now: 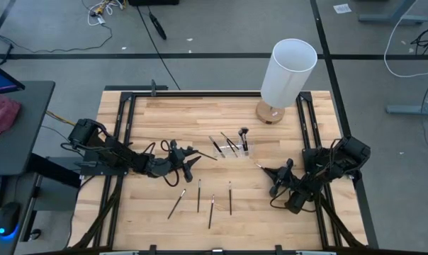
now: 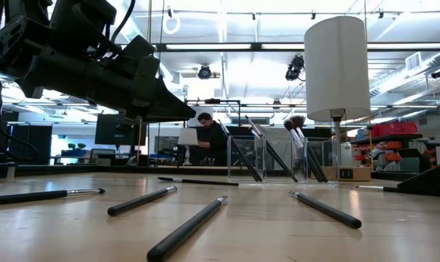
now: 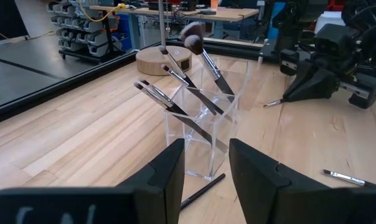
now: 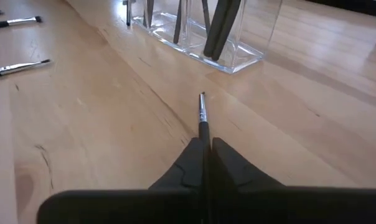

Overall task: Pick & Place Makeup Supplies
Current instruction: Put the black makeup brush into the transparent organizer

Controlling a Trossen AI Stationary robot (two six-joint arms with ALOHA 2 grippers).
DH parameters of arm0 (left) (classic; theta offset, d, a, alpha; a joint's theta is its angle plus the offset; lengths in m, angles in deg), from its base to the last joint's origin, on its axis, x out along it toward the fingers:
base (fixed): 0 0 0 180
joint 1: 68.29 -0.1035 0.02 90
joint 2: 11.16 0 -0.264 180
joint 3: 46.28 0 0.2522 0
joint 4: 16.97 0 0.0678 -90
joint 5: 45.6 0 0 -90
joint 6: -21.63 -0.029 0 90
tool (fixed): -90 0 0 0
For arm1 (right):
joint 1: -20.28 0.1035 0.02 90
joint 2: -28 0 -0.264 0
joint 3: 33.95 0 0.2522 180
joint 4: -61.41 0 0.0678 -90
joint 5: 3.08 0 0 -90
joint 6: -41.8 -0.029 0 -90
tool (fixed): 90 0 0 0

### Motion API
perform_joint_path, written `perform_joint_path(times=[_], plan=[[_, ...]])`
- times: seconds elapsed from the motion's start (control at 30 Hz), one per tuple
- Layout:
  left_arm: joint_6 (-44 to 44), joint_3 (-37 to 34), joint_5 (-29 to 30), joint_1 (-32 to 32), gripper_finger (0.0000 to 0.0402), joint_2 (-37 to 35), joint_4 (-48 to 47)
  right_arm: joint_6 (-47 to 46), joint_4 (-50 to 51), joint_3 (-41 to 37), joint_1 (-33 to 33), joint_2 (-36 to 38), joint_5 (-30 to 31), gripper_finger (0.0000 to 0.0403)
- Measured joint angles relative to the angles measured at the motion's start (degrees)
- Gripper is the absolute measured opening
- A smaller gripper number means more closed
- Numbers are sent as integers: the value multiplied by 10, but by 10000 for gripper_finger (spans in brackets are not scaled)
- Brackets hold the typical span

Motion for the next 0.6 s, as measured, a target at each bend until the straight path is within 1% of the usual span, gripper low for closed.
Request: perform_joint_path(times=[0.13,0.27,0.4,0.6], plan=[[0,0,0,0,128,0,0,-3,-3,0,5,0,-1,11],[0,0,-3,0,128,0,2,-26,4,-1,18,14,-13,10],[-14,2,-43,0,128,0,20,-34,5,-2,23,40,-15,10],[-72,47,-114,0,128,8,18,11,-12,-1,25,87,-36,7]])
